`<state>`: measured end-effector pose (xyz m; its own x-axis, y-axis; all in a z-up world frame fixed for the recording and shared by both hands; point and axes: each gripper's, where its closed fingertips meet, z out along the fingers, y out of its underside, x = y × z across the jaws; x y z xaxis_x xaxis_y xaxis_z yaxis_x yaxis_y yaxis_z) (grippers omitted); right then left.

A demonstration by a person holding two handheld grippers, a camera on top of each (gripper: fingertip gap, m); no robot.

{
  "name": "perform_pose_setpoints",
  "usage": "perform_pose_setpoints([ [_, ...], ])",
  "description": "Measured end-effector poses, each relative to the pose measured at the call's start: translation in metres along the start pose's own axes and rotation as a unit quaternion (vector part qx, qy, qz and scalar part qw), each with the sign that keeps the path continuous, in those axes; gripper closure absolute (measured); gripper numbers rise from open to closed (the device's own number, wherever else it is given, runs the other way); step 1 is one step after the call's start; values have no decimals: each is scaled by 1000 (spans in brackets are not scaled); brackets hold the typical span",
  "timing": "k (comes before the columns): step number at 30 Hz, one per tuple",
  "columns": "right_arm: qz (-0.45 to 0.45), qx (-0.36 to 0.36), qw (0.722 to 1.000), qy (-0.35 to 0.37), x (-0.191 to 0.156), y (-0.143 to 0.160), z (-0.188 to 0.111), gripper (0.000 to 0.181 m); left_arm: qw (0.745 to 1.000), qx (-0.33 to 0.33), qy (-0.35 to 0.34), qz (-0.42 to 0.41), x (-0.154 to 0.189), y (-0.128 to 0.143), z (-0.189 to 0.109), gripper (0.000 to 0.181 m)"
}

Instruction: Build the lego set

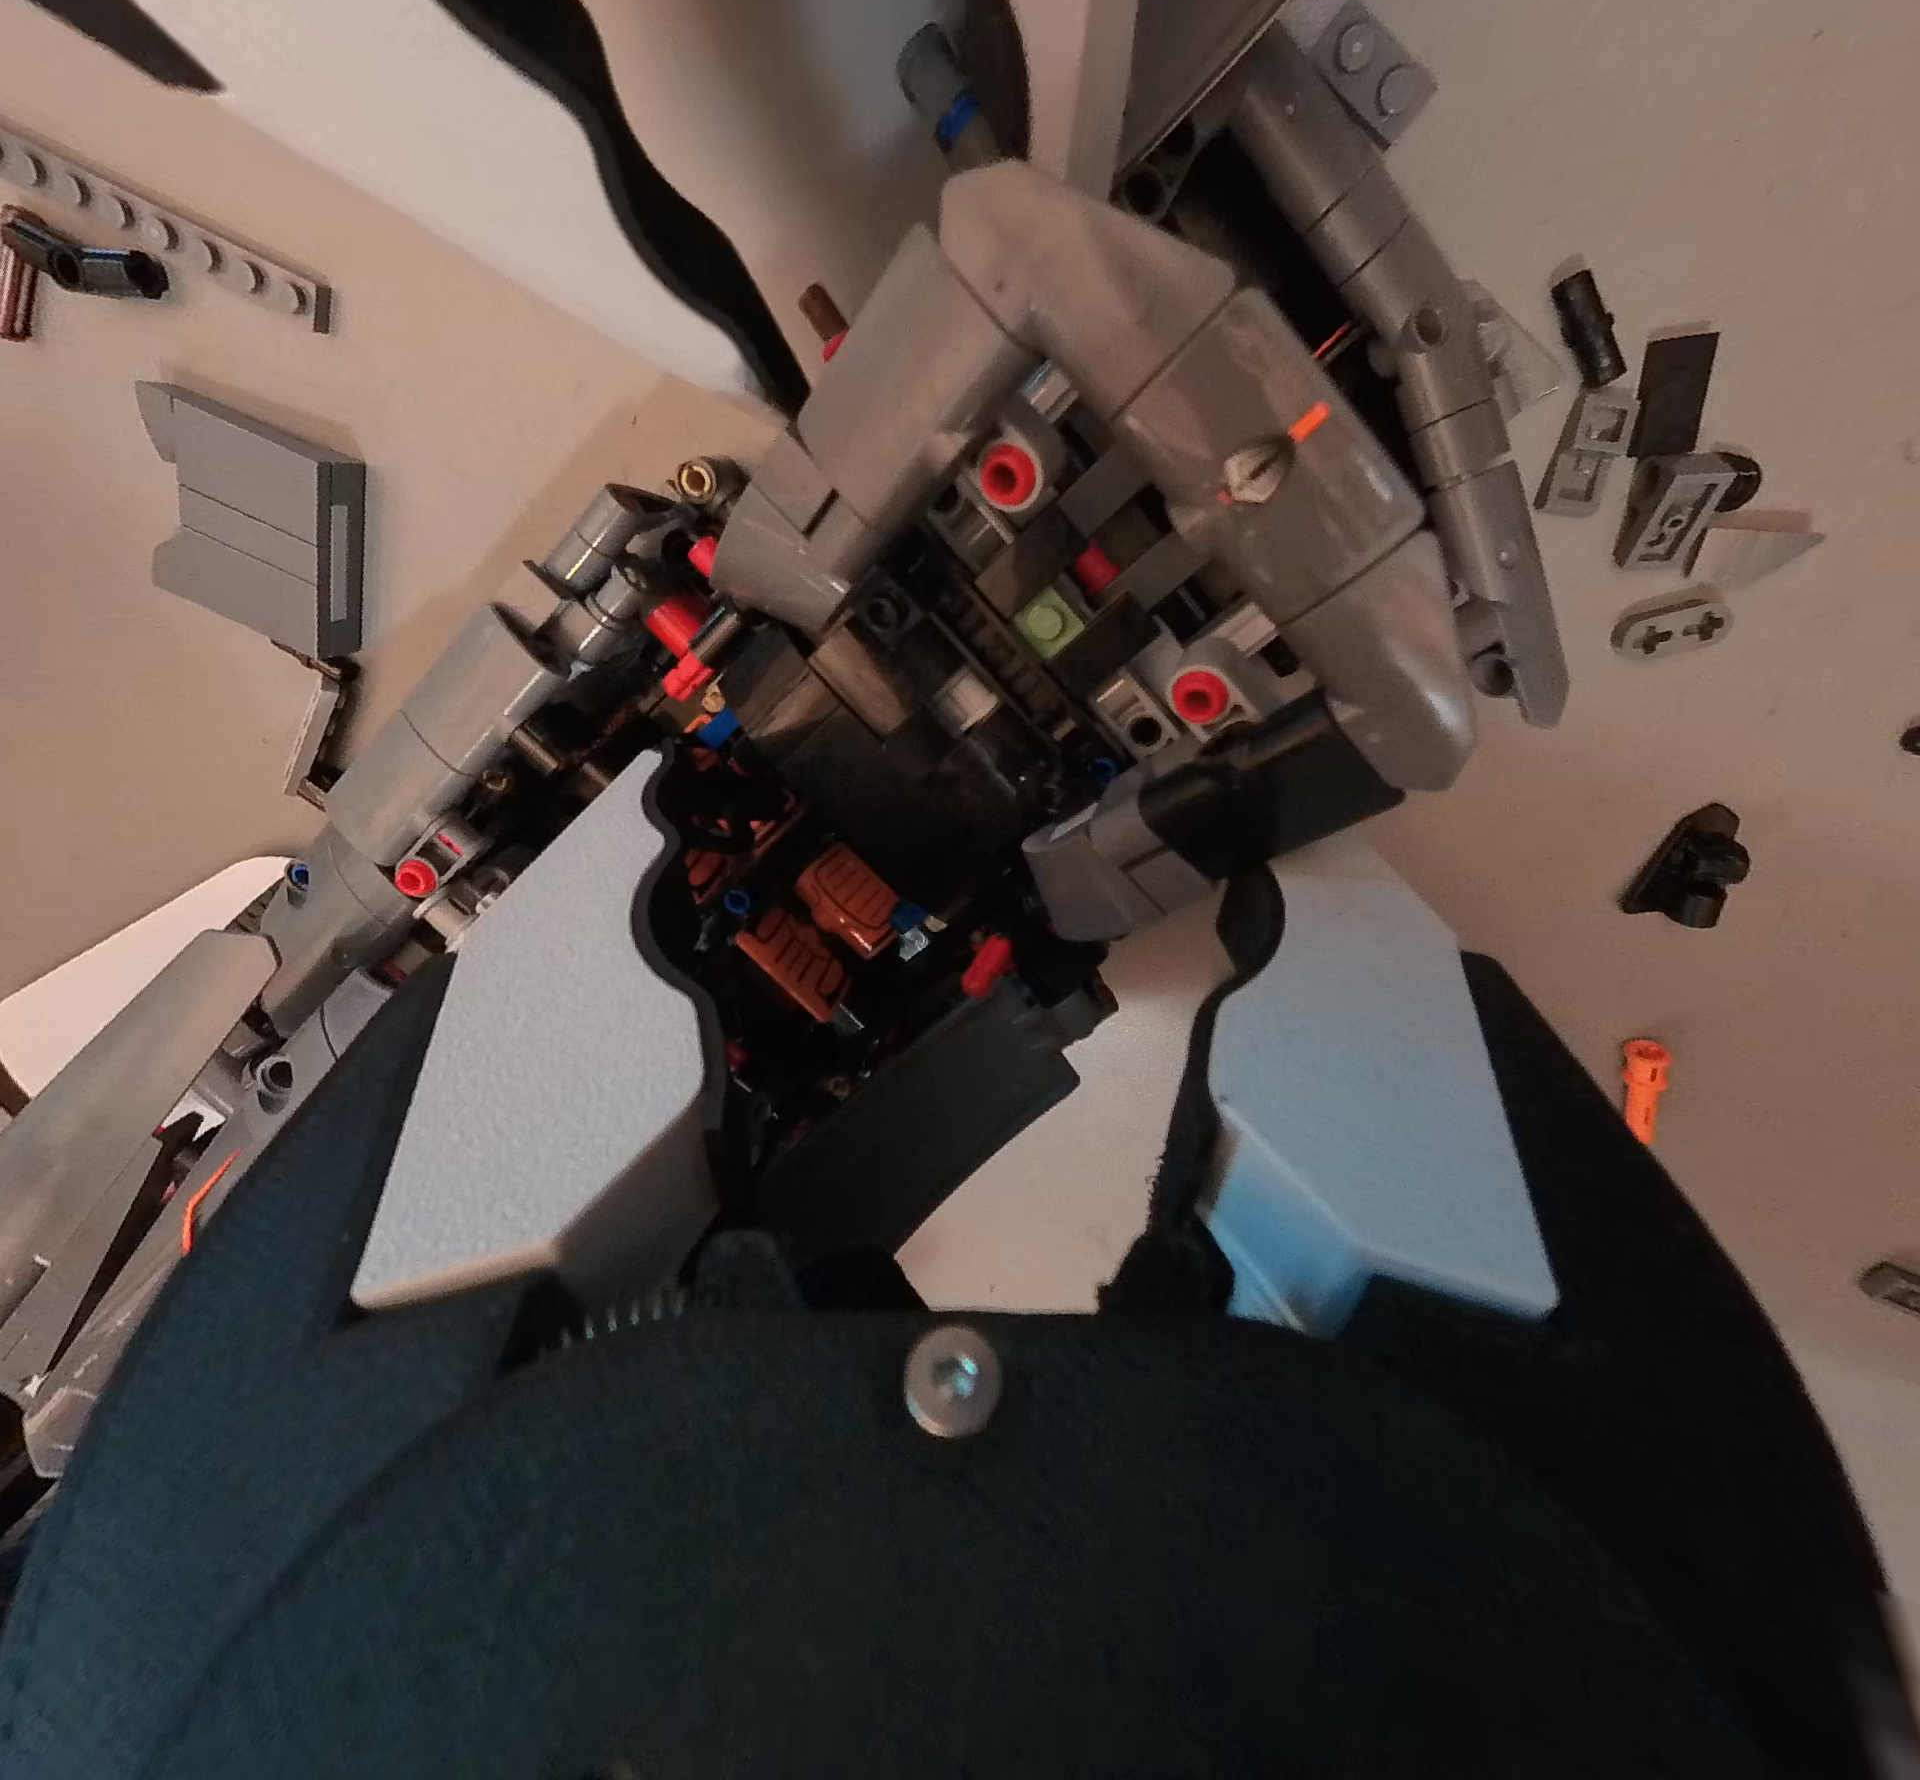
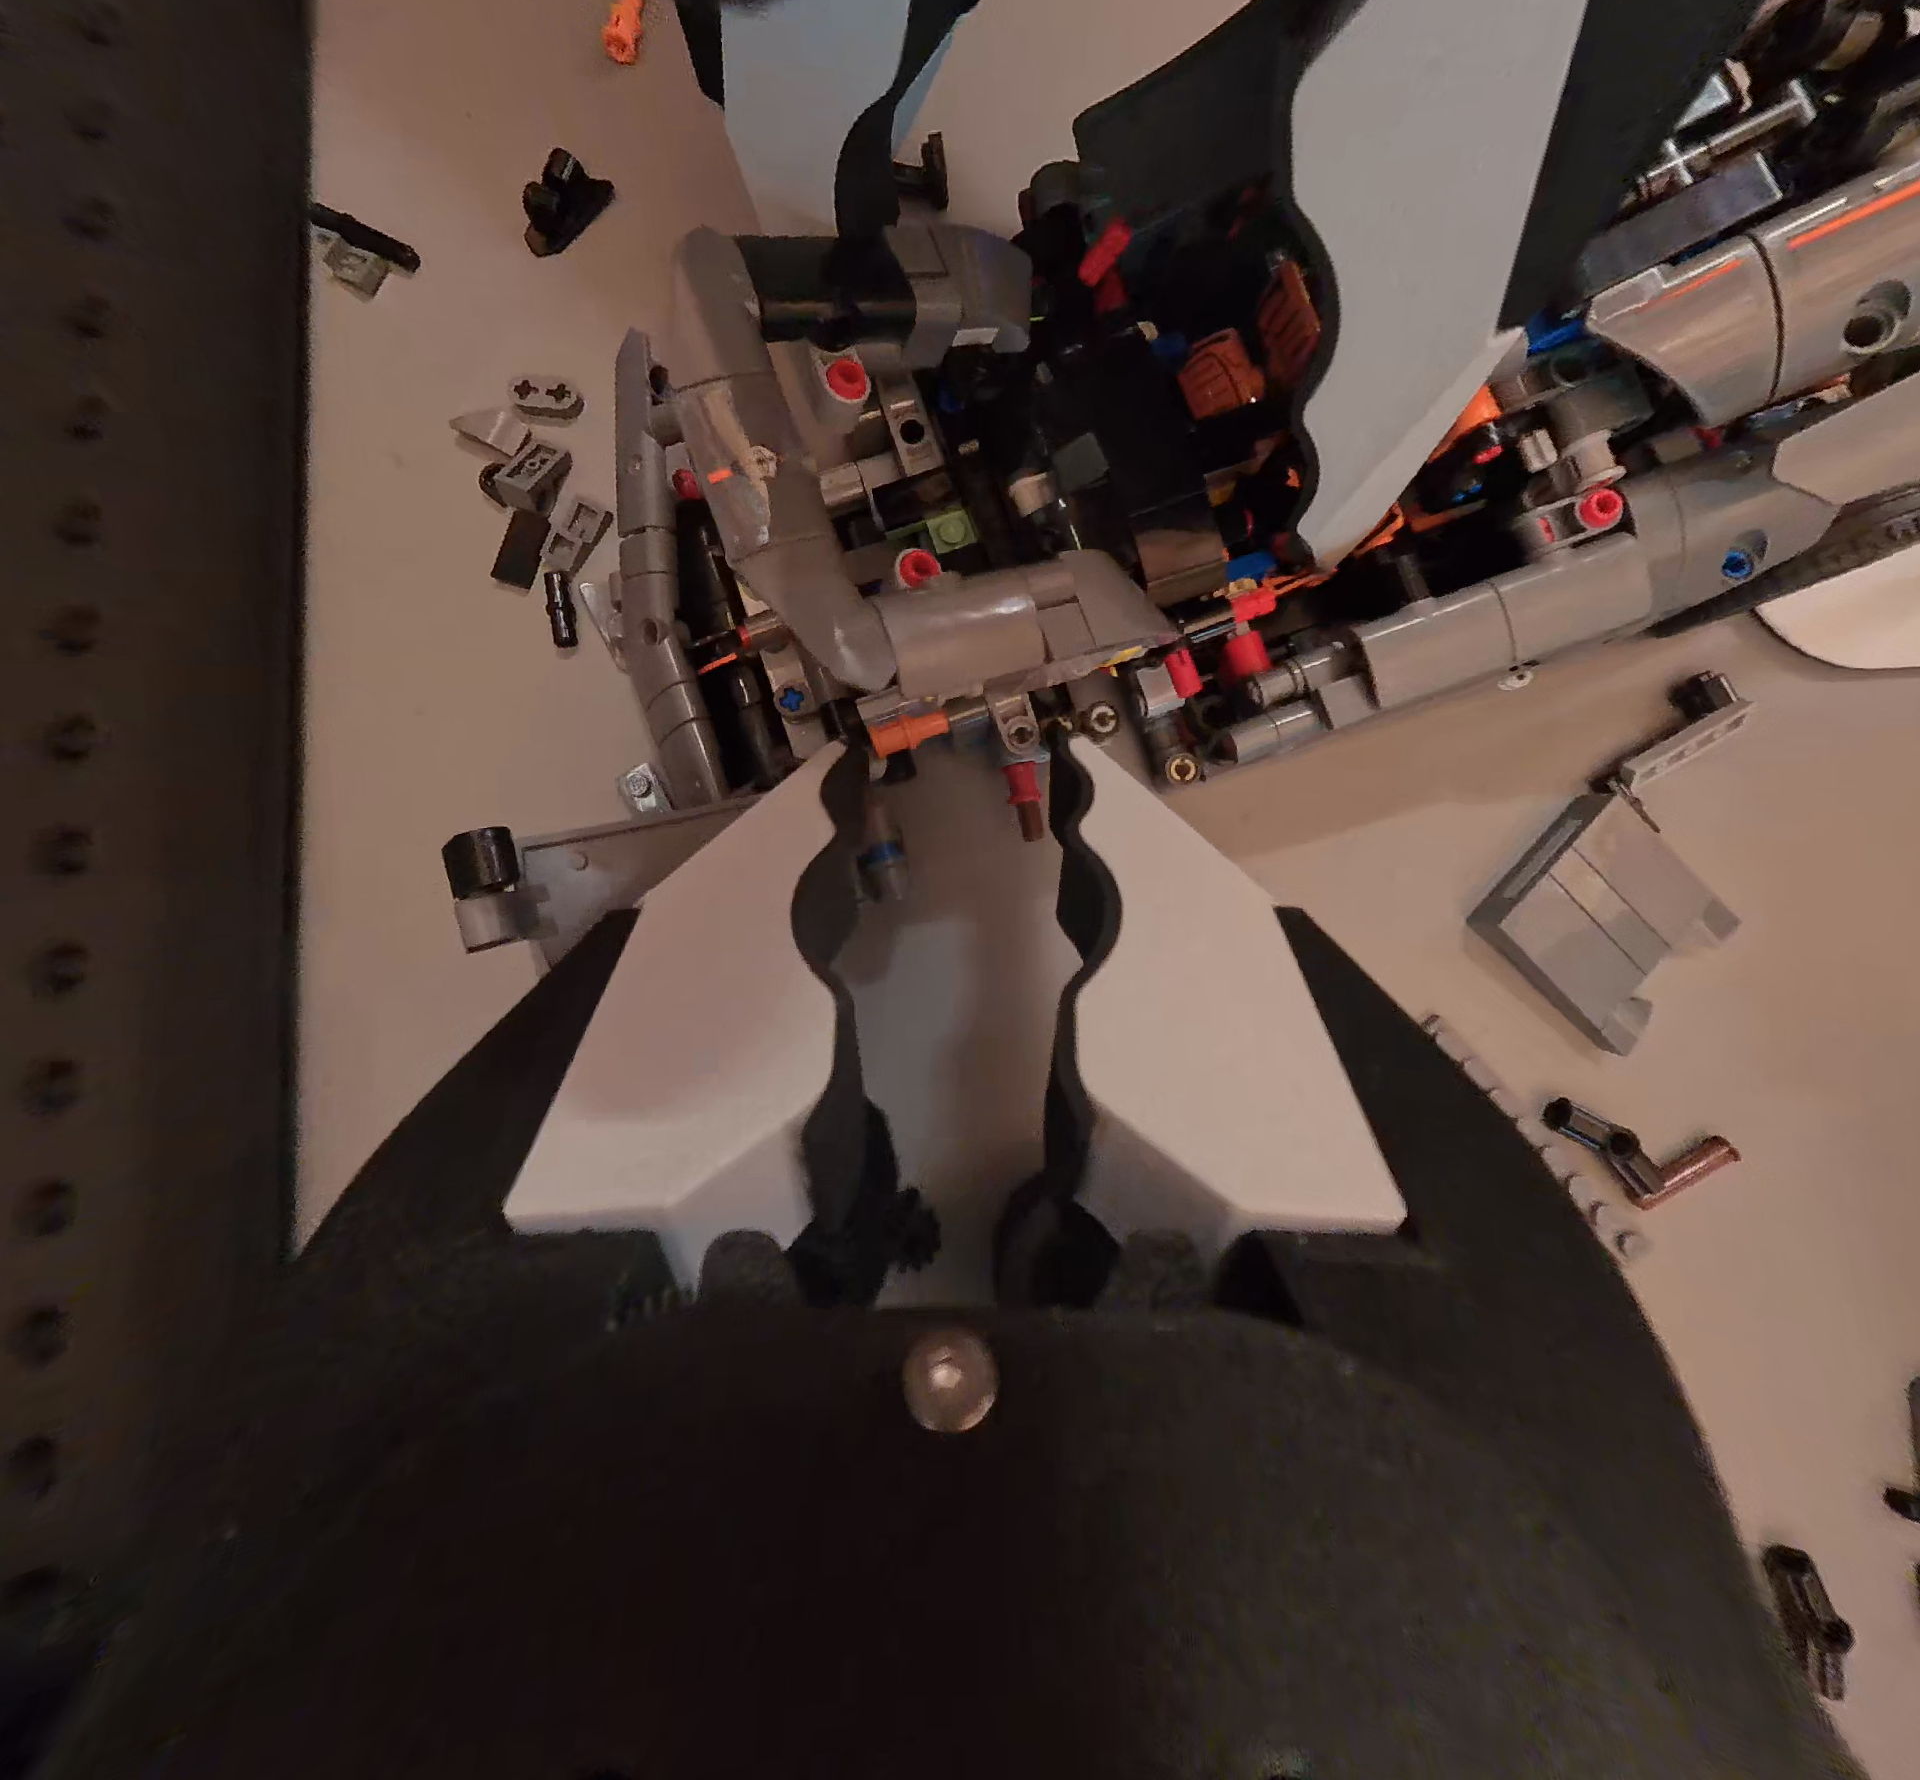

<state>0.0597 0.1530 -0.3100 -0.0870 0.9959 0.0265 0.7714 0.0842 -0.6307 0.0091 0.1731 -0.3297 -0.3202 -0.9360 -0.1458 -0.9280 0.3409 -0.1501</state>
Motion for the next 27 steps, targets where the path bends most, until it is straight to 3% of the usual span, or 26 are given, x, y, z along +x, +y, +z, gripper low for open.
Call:
perform_pose_setpoints([
  [4, -8, 6, 1000, 0, 0, -2, 0, 149, 1000, 0, 0, 0, 1, 0, 0, 81],
  [10, -30, 17, 999, 3, 2, -3, 5, 133, 1000, -1, 0, 1, 1, 1, 0, 81],
  [20, -82, 21, 996, 7, 1, -6, 4, 133, 1000, -1, 2, 2, 2, 1, -1, 81],
  [27, -59, 28, 998, -14, 1, -5, 7, 133, 1000, -3, 3, 2, 2, 2, -1, 81],
])
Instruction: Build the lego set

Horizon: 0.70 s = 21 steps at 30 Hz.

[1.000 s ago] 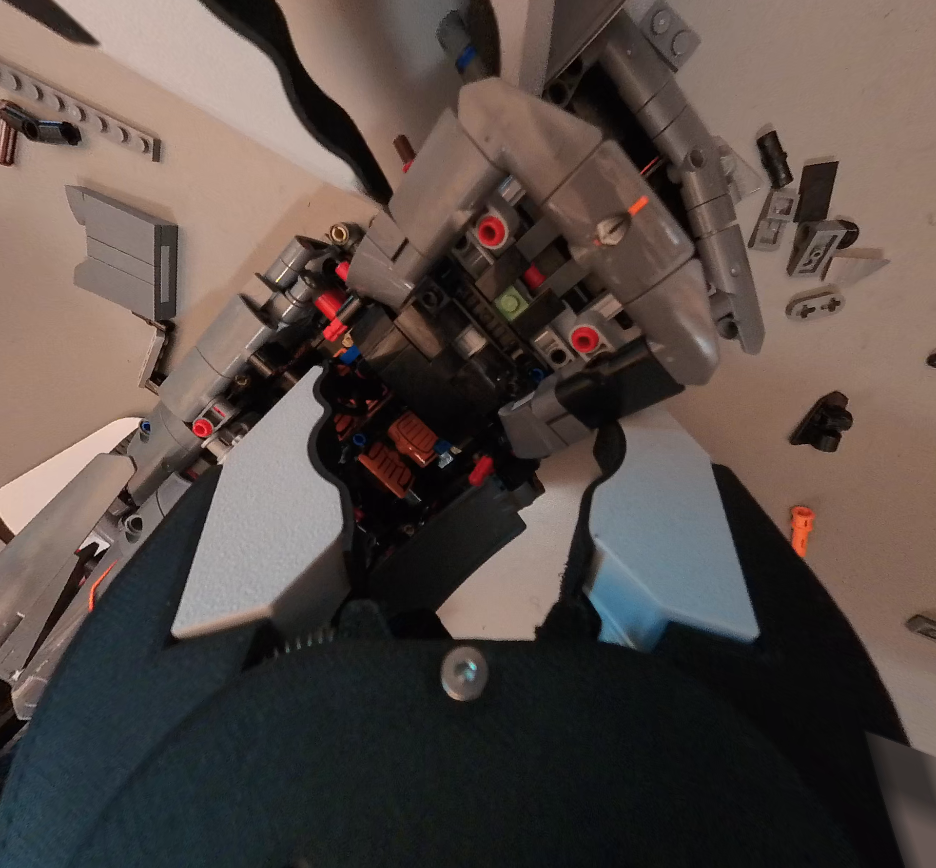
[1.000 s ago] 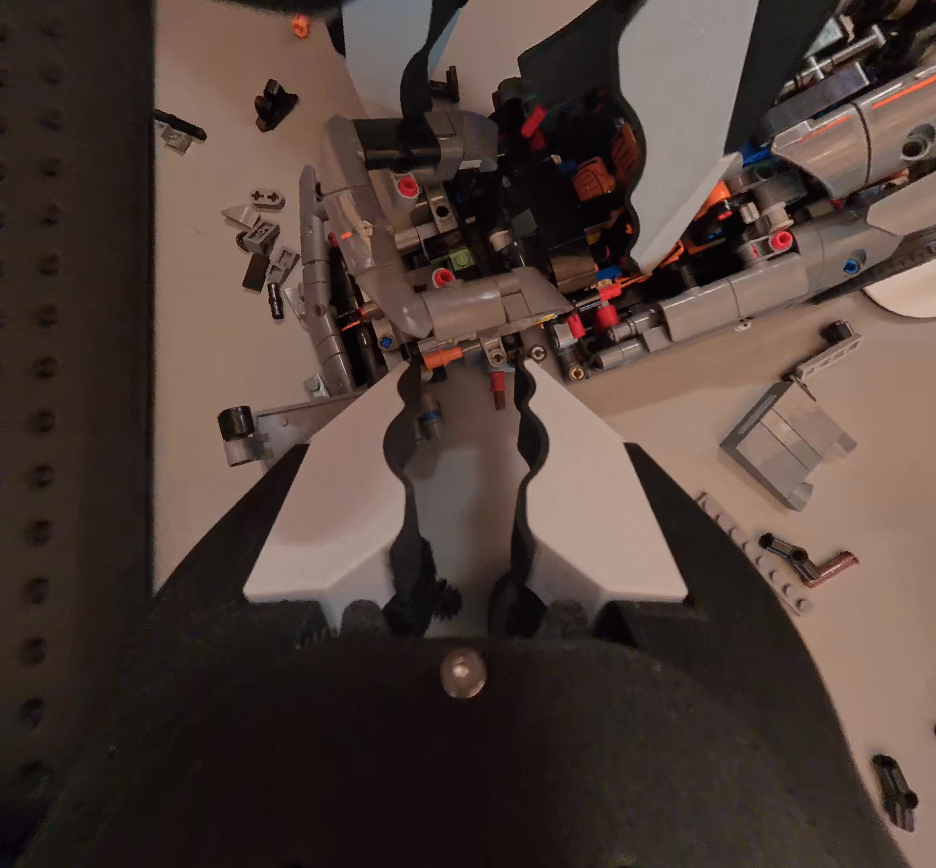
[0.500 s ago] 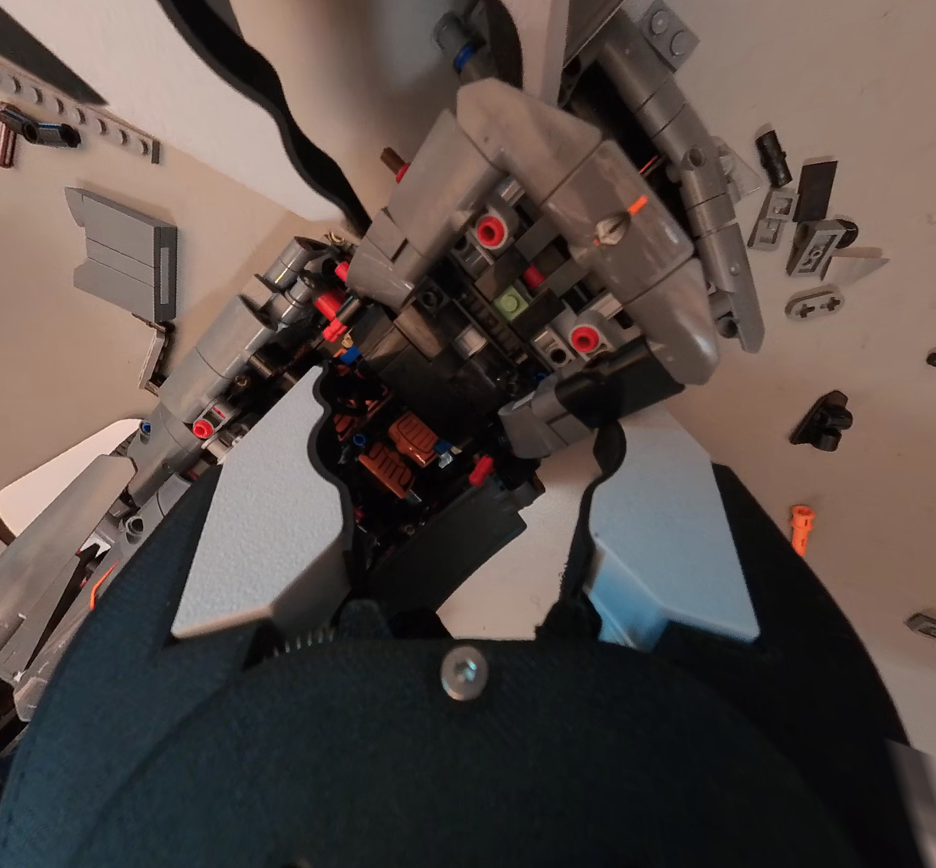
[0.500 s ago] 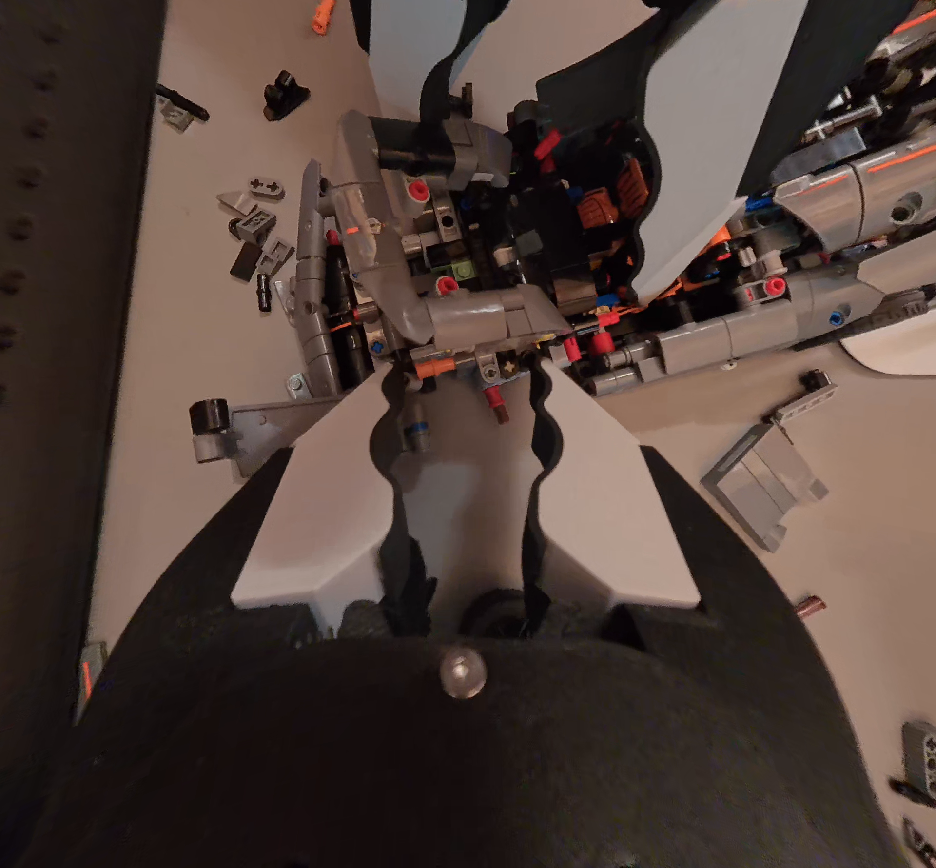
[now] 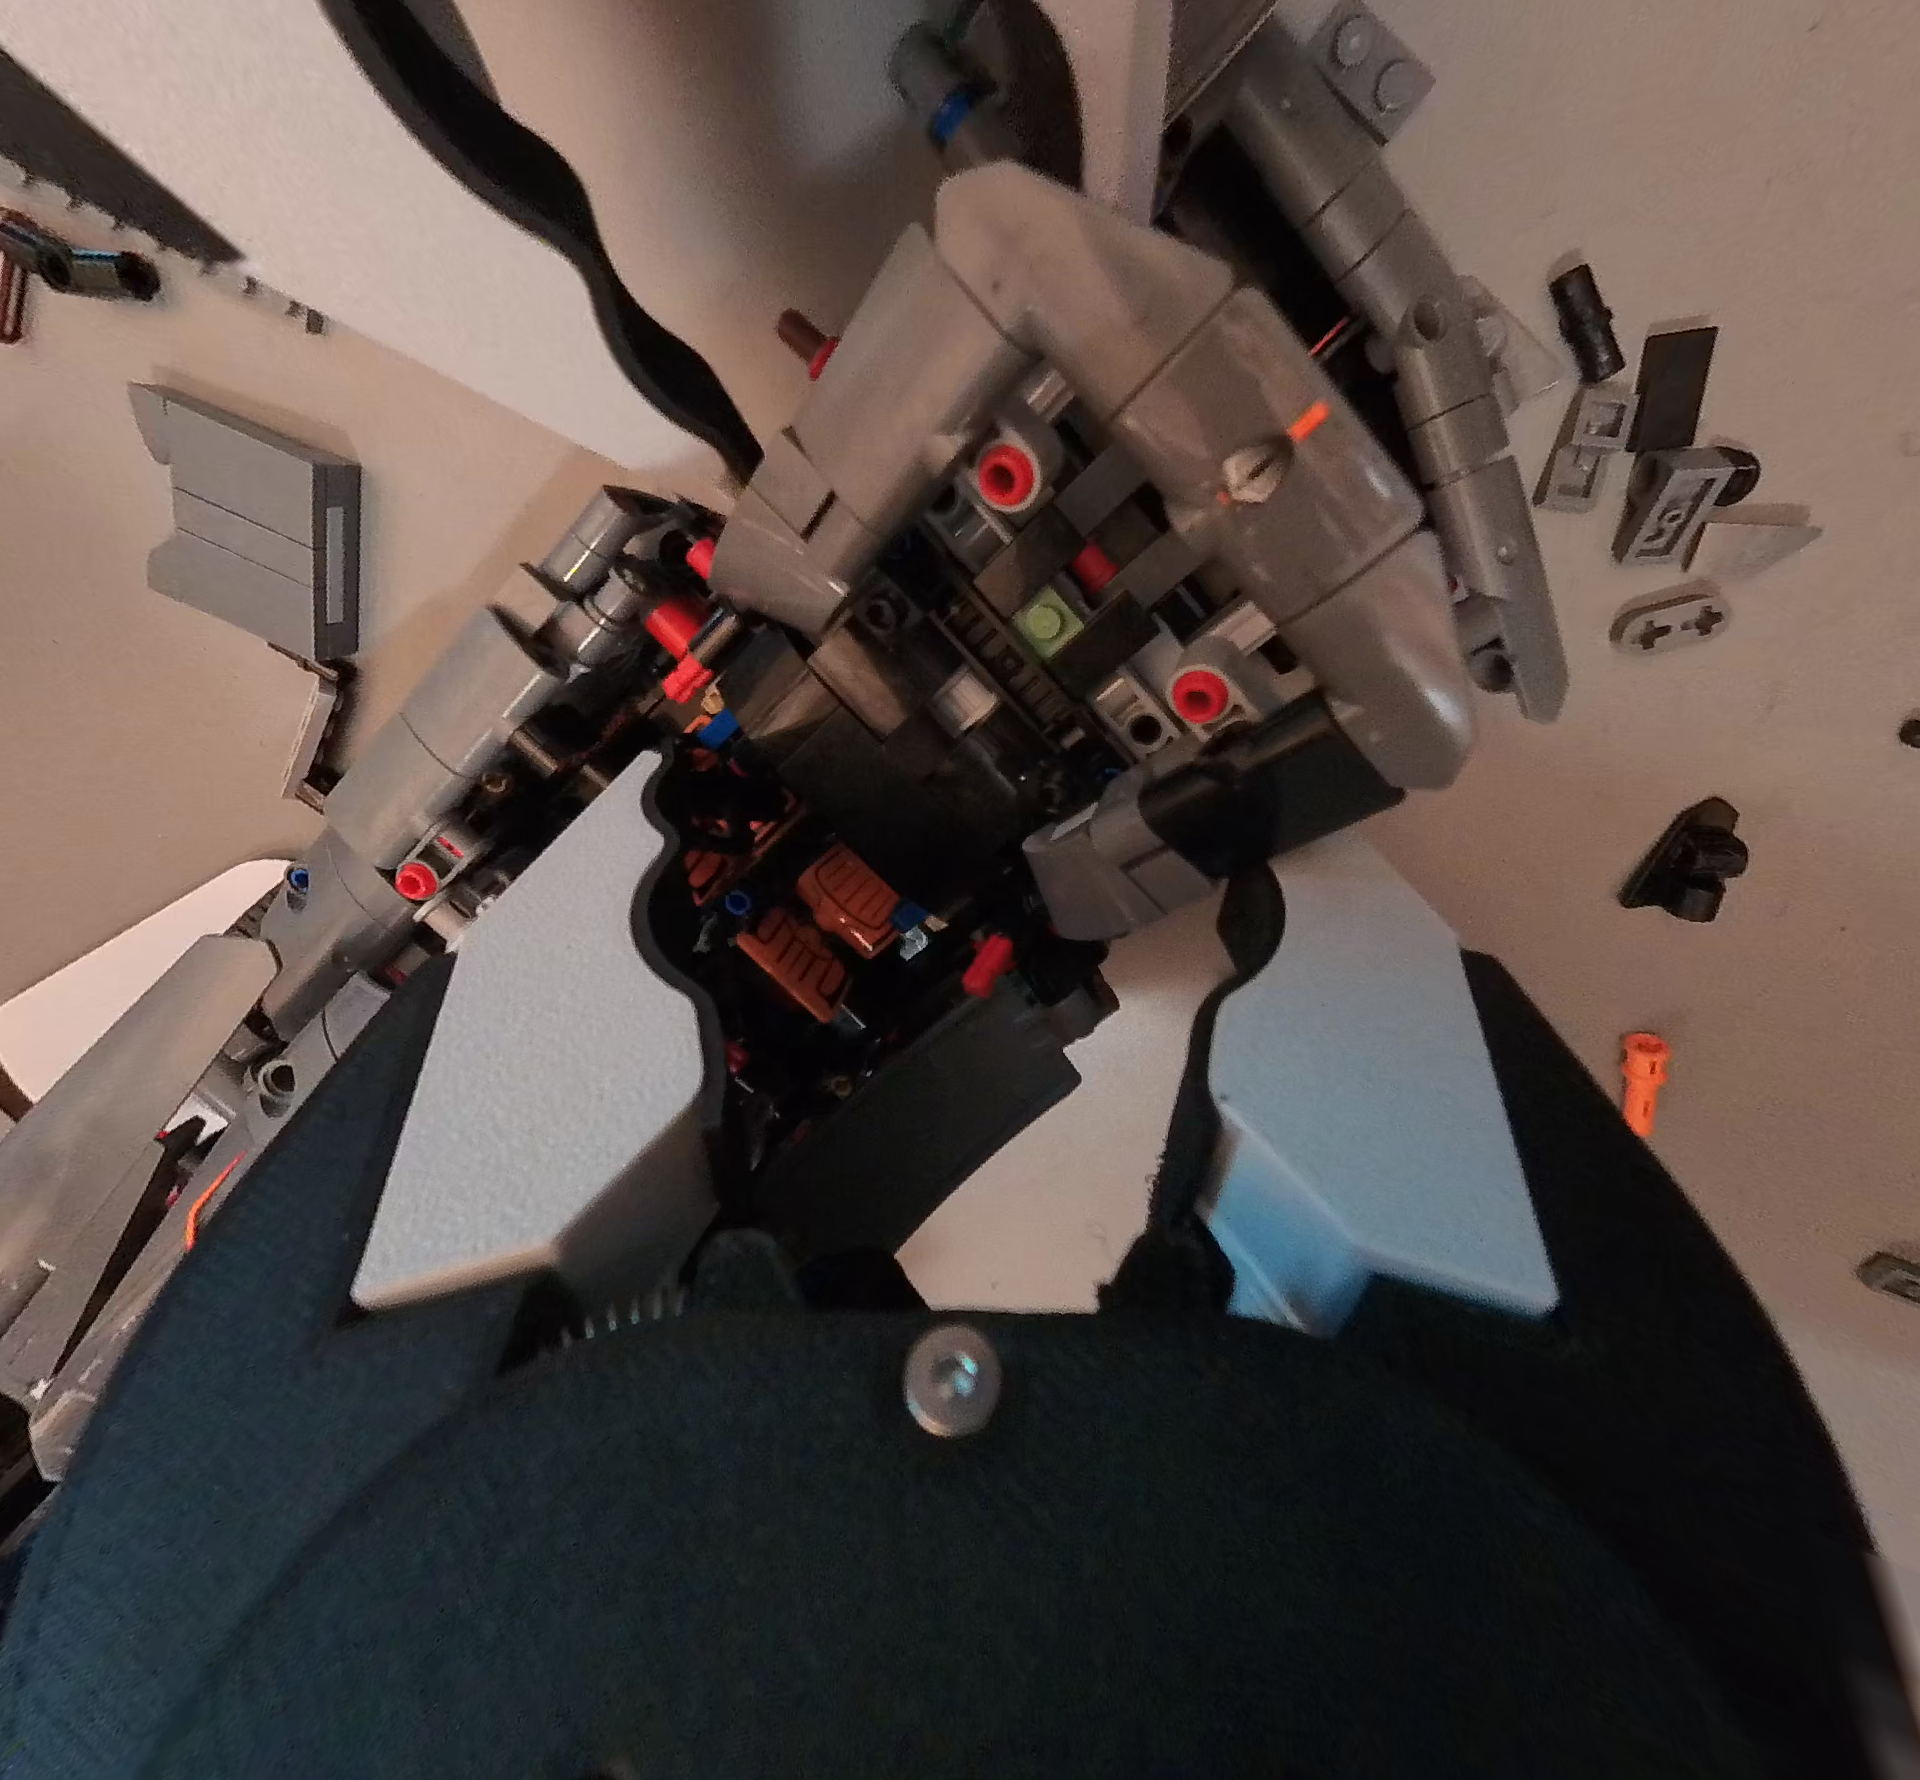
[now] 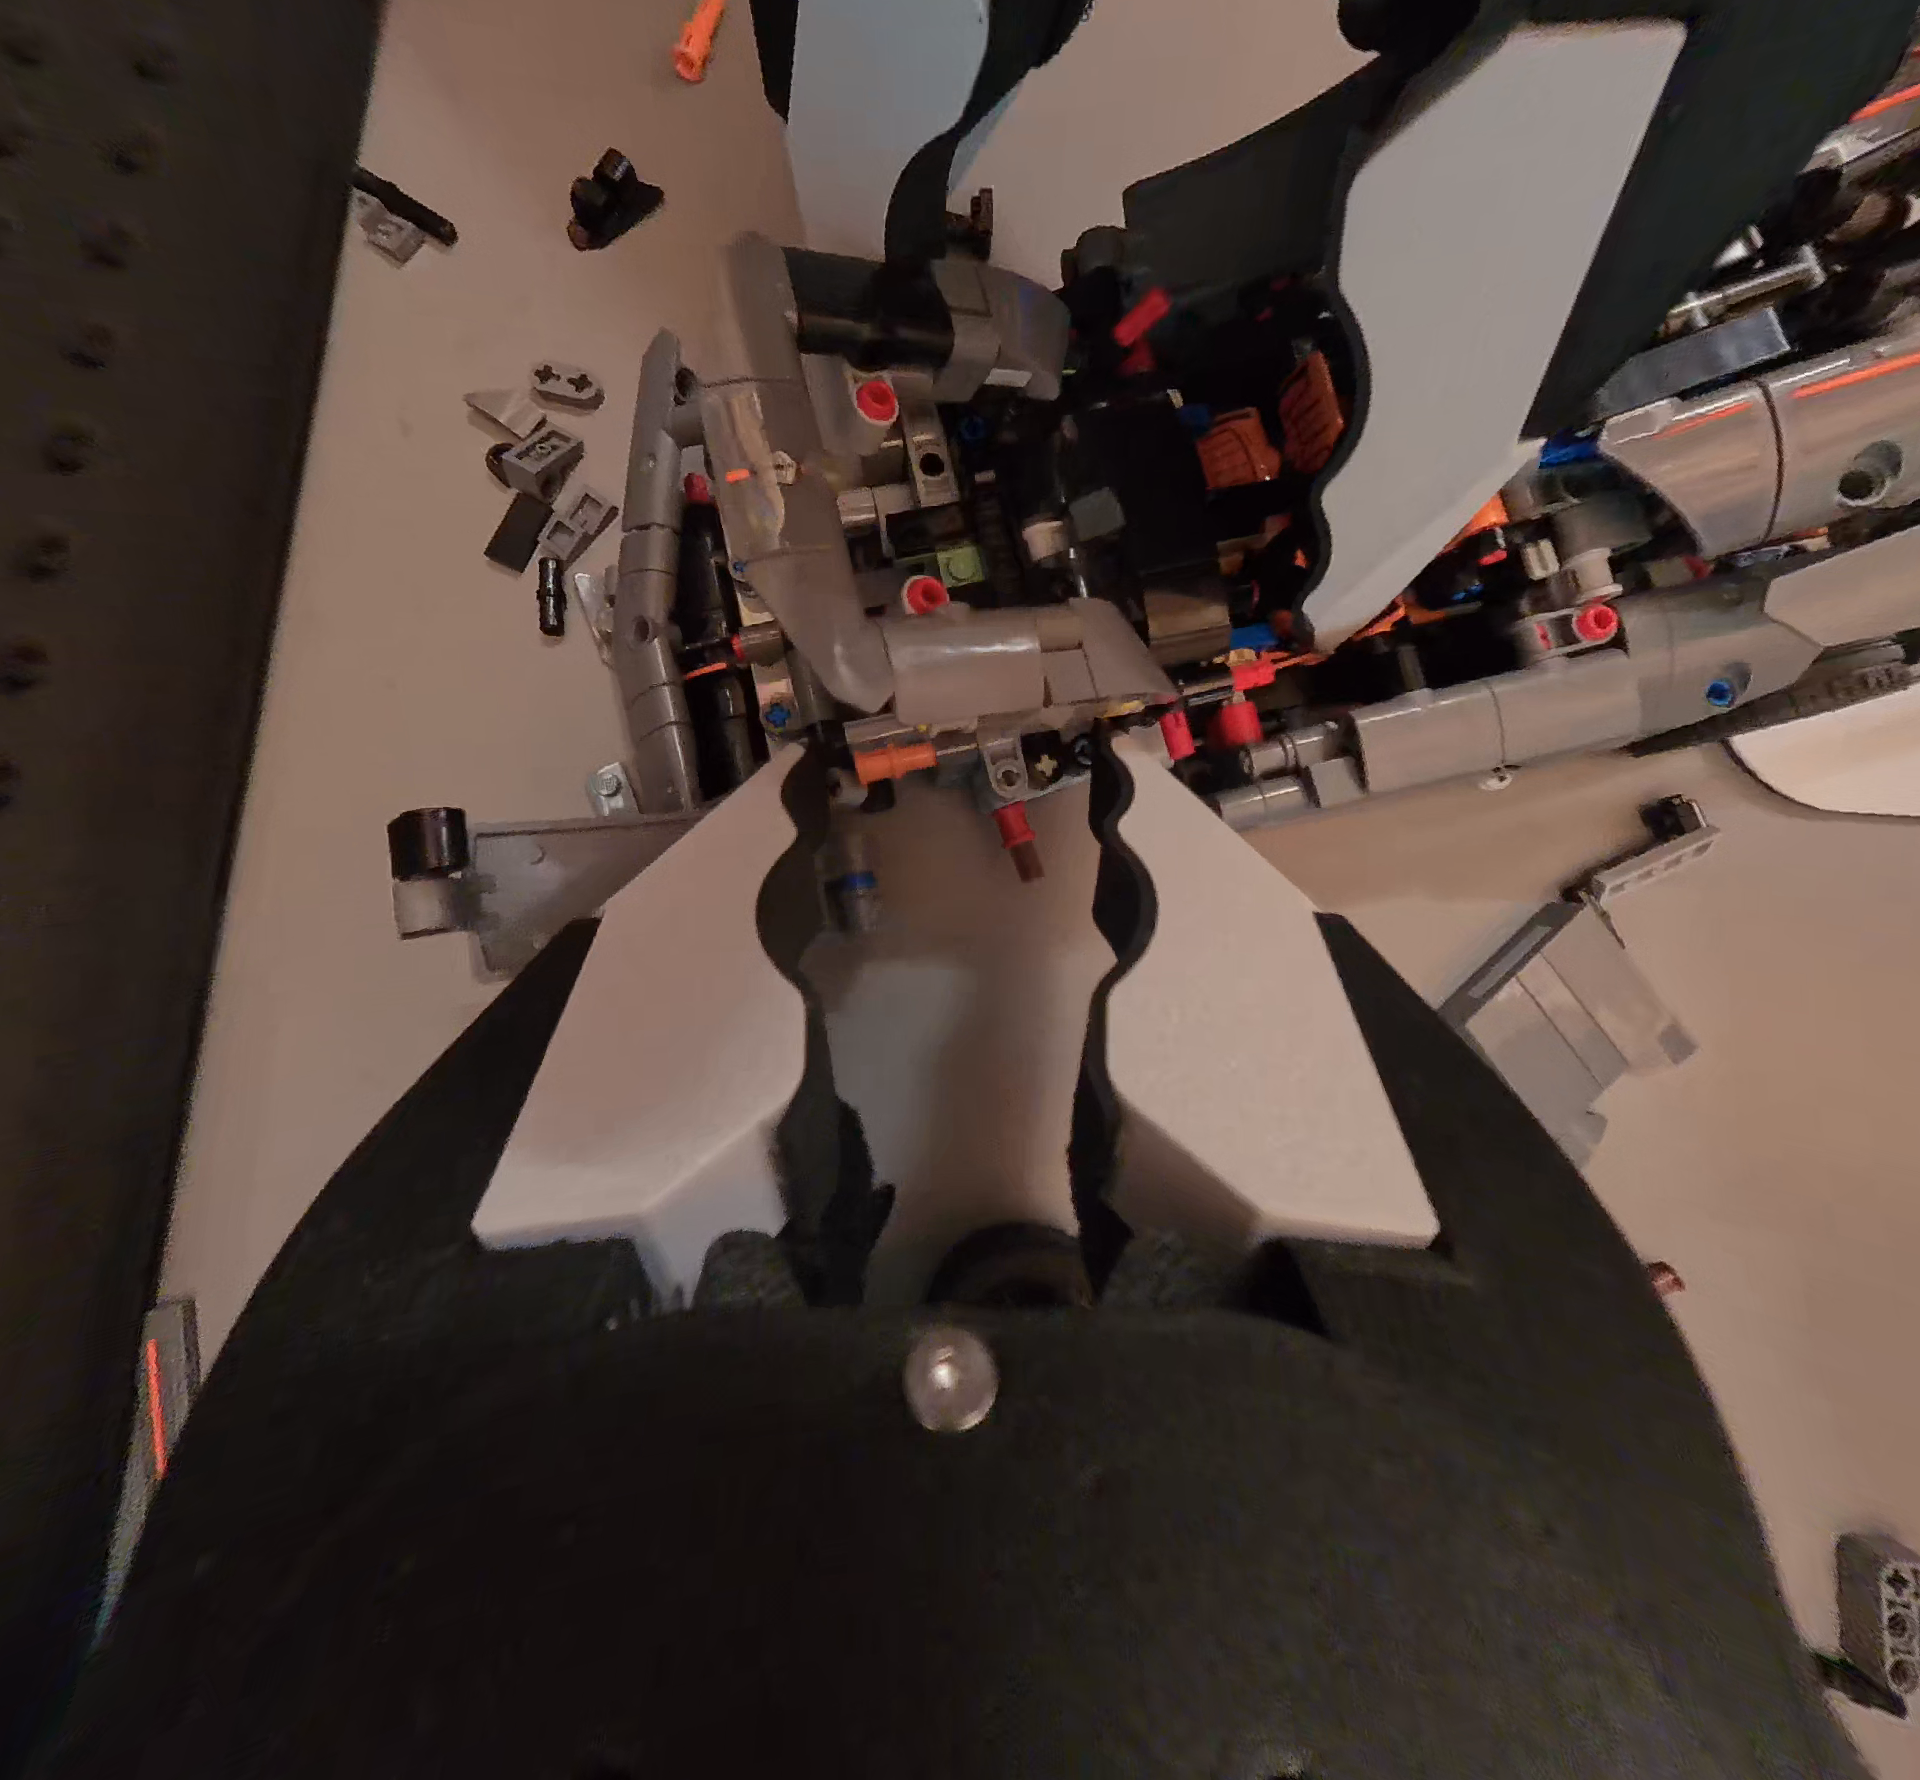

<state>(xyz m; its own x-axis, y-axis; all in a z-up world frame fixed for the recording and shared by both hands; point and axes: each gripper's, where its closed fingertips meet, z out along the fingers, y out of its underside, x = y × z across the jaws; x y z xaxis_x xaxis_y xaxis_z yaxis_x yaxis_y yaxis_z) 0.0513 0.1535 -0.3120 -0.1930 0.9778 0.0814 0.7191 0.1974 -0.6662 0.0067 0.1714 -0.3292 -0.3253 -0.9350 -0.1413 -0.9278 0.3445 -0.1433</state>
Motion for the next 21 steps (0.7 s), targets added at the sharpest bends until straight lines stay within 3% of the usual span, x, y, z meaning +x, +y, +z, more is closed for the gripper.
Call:
perform_pose_setpoints([
  [21, -6, -8, 1000, -8, 1, 2, -1, 144, 1000, -3, 1, -2, 0, -1, 1, 81],
])
